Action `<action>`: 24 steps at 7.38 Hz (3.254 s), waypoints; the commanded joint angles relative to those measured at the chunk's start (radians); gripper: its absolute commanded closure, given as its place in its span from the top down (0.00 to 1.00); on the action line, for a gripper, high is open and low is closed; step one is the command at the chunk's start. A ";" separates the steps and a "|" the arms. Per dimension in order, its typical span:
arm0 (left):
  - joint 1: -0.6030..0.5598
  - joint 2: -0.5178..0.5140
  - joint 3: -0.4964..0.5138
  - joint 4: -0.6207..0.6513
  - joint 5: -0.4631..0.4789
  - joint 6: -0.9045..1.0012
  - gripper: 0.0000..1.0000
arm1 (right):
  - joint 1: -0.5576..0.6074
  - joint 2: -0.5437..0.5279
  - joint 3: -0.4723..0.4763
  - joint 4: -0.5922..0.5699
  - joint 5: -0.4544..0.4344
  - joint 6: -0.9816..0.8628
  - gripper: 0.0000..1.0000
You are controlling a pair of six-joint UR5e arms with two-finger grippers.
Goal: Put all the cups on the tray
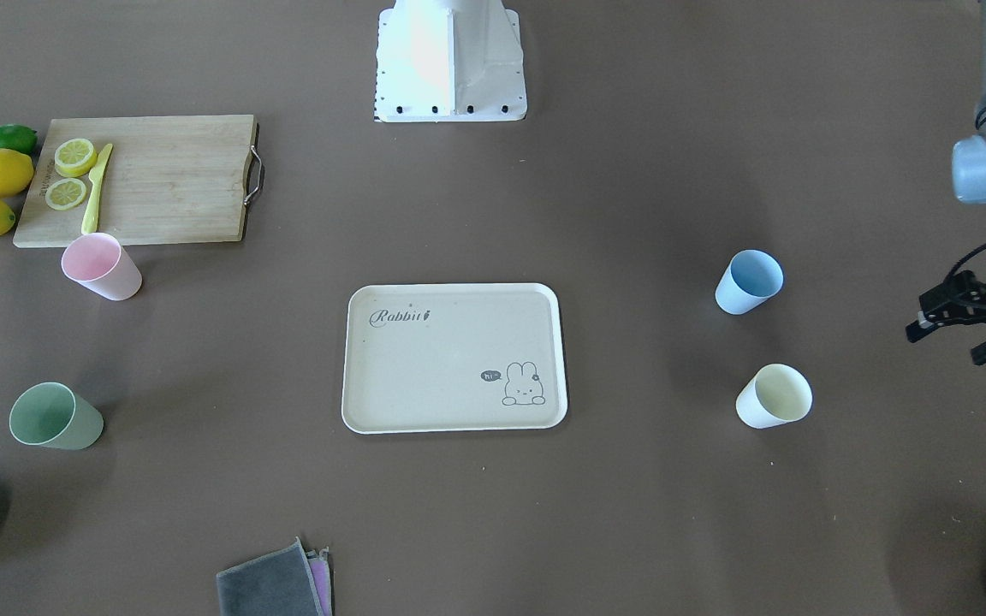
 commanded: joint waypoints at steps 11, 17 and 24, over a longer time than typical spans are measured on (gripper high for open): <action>0.211 -0.125 0.118 -0.102 0.228 -0.245 0.00 | -0.045 0.028 -0.028 0.000 -0.022 0.031 1.00; 0.425 -0.450 0.014 0.278 0.380 -0.618 0.00 | -0.043 0.018 -0.028 0.000 -0.022 0.029 1.00; 0.500 -0.507 0.083 0.261 0.494 -0.643 0.98 | -0.043 0.017 -0.032 0.000 -0.022 0.031 1.00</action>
